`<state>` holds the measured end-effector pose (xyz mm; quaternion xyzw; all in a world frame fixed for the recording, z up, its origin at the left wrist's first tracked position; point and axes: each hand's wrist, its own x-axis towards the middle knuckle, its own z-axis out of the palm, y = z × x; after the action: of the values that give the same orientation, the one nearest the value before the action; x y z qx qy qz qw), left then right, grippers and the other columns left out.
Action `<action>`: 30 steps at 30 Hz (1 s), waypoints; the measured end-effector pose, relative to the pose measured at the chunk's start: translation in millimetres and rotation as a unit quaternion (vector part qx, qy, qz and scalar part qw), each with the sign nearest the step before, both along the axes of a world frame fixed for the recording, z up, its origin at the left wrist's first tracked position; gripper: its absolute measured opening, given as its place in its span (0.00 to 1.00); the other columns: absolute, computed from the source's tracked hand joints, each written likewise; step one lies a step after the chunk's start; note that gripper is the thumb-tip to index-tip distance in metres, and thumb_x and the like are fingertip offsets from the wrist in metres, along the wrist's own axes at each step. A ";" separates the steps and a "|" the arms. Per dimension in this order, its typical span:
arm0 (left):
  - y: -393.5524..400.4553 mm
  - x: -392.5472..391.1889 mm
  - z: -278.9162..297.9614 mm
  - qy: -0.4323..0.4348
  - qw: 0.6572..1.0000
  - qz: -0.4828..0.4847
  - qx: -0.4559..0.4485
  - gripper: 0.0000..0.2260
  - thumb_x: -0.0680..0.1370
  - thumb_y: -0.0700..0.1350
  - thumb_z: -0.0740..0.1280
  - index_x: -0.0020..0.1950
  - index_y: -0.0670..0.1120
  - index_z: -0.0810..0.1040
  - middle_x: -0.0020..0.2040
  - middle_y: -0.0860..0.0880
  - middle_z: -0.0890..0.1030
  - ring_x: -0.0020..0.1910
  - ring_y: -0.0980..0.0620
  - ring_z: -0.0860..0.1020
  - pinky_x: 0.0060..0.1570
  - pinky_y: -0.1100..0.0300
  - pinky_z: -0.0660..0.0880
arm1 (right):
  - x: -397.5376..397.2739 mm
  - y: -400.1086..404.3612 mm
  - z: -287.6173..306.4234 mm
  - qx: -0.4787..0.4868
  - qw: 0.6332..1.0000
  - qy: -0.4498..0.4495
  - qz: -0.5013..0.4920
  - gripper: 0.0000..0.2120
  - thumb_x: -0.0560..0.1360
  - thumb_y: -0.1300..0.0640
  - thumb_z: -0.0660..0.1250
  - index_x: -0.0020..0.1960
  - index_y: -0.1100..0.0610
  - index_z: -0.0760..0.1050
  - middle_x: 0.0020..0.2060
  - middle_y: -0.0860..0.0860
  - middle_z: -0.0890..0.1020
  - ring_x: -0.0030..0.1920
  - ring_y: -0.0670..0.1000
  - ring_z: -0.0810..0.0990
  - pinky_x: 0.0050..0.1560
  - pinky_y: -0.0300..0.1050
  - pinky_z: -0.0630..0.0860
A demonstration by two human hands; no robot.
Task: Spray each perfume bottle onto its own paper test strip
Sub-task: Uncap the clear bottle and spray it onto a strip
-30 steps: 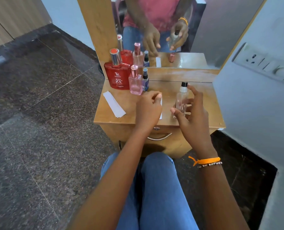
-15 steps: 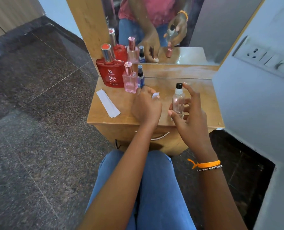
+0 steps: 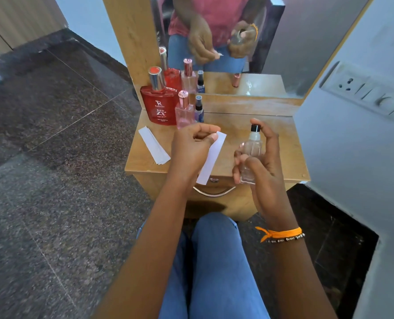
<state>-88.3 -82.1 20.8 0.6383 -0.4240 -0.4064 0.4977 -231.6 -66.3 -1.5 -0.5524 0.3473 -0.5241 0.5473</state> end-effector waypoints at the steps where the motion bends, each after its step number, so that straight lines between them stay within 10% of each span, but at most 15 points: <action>1: 2.5 2.0 2.9 -0.003 1.000 0.007 -0.003 0.07 0.75 0.38 0.68 0.48 0.49 0.80 0.39 0.55 0.79 0.40 0.61 0.77 0.48 0.62 0.77 | 2.3 1.6 0.5 0.008 1.000 -0.015 0.008 0.28 0.72 0.65 0.58 0.69 0.45 0.63 0.34 0.55 0.74 0.27 0.51 0.71 0.32 0.40 0.74; 8: 17.4 11.4 12.7 -0.025 1.000 0.009 -0.012 0.13 0.74 0.35 0.65 0.36 0.52 0.79 0.35 0.55 0.78 0.40 0.56 0.77 0.50 0.48 0.79 | 18.4 13.6 6.5 0.087 0.980 -0.151 0.095 0.22 0.75 0.63 0.57 0.66 0.46 0.65 0.32 0.54 0.72 0.25 0.47 0.68 0.22 0.34 0.67; 18: 27.3 17.3 12.0 -0.013 1.000 0.009 -0.006 0.12 0.73 0.36 0.67 0.38 0.52 0.82 0.42 0.55 0.83 0.45 0.52 0.81 0.51 0.48 0.80 | 25.9 26.0 1.0 0.205 0.845 -0.433 0.236 0.19 0.75 0.58 0.65 0.64 0.56 0.64 0.42 0.57 0.76 0.30 0.45 0.75 0.23 0.31 0.69; 25: 30.4 22.4 8.9 -0.001 1.000 -0.012 -0.018 0.07 0.71 0.37 0.71 0.46 0.47 0.81 0.41 0.53 0.82 0.43 0.59 0.80 0.45 0.64 0.77 | 21.5 23.0 16.3 0.106 0.987 -0.103 0.062 0.18 0.76 0.58 0.60 0.65 0.50 0.69 0.41 0.54 0.79 0.28 0.49 0.74 0.24 0.37 0.70; 30: 31.2 24.2 8.3 0.018 1.000 -0.020 -0.007 0.12 0.71 0.36 0.71 0.53 0.47 0.79 0.44 0.51 0.82 0.46 0.57 0.81 0.48 0.61 0.78 | 27.0 15.2 21.8 -0.081 0.966 0.236 -0.068 0.18 0.72 0.63 0.69 0.58 0.47 0.71 0.37 0.51 0.77 0.31 0.49 0.75 0.31 0.39 0.74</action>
<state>-64.1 -50.9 29.2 0.6189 -0.4303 -0.4249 0.5013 -204.6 -51.1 20.3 -0.6780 0.4594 -0.4416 0.3665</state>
